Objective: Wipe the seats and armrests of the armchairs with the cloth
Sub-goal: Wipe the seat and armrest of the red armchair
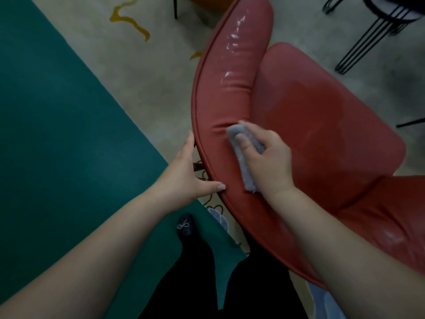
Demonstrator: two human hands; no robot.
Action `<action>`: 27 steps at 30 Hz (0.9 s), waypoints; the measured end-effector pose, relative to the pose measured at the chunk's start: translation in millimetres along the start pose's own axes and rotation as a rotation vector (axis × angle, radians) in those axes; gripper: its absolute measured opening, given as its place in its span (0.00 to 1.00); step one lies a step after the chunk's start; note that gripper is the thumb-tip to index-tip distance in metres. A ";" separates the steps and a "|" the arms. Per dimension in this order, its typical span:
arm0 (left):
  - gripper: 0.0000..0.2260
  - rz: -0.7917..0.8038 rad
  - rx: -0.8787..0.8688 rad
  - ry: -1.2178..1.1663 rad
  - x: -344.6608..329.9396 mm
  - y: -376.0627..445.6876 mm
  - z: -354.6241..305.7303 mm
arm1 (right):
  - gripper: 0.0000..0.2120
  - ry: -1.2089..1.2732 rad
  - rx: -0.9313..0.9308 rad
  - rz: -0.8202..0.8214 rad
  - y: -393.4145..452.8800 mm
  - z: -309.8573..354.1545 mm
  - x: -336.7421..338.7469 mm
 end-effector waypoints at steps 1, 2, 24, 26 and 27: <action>0.58 0.003 -0.003 0.003 3.9 2.8 -0.5 | 0.18 -0.027 0.073 0.046 -7.4 7.1 -6.3; 0.58 0.004 -0.007 0.010 7.5 5.5 -1.1 | 0.19 -0.066 0.106 0.076 -11.6 7.8 -9.9; 0.37 -0.002 -0.041 0.145 41.4 56.3 -35.4 | 0.19 -0.159 0.115 -0.029 -15.7 41.4 -20.2; 0.37 0.039 -0.042 0.104 40.5 55.2 -40.0 | 0.19 -0.260 0.142 -0.010 -12.4 35.8 -19.9; 0.38 0.060 -0.029 0.086 40.2 54.4 -41.1 | 0.19 -0.275 0.120 -0.017 -8.4 28.5 -17.1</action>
Point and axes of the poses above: each hand's wrist, its own y-axis towards the middle knuckle, its own x-axis out of the back of the hand, z = x × y, the point moved 3 cm from there along y, towards the middle knuckle, and after that the axes turned 7 degrees about -z, right-handed, at the moved point
